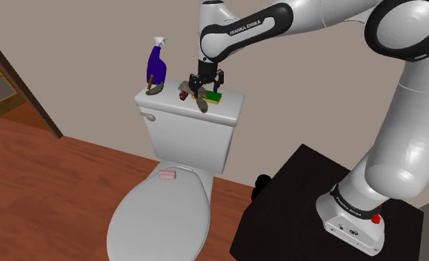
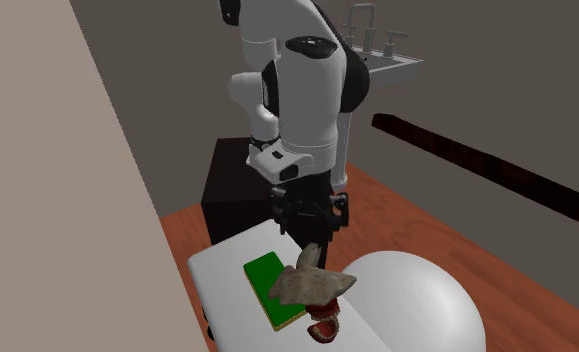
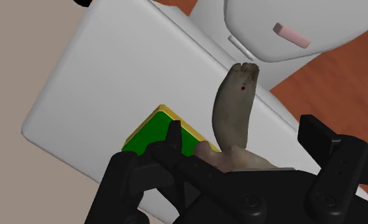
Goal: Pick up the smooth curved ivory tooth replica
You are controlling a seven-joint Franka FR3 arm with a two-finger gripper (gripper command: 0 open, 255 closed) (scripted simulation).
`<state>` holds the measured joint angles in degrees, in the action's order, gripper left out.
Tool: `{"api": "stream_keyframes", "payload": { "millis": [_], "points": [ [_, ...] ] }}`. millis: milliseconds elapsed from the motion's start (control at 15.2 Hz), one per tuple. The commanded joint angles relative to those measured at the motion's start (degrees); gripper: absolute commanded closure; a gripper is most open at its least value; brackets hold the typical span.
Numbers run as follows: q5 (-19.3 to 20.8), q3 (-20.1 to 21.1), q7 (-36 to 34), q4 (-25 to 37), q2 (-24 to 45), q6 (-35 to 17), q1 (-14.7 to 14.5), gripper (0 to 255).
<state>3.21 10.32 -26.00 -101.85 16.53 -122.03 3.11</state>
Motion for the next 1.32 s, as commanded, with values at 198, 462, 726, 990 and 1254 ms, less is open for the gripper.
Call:
{"api": "stream_keyframes", "payload": {
  "millis": [198, 462, 726, 990, 1254],
  "points": [
    [1.12, -0.72, -1.98, 4.95, 6.24, -1.38, -0.57, 0],
    [1.41, -0.86, -2.17, 3.63, 7.5, -3.94, -0.64, 0],
    [1.53, -0.93, -2.2, 3.23, 8.05, -4.88, -0.65, 255],
    [1.53, -0.93, -2.19, 3.31, 8.09, -4.84, -0.65, 255],
    [1.54, -0.93, -2.19, 3.34, 8.11, -4.84, -0.65, 255]
  ]
}}
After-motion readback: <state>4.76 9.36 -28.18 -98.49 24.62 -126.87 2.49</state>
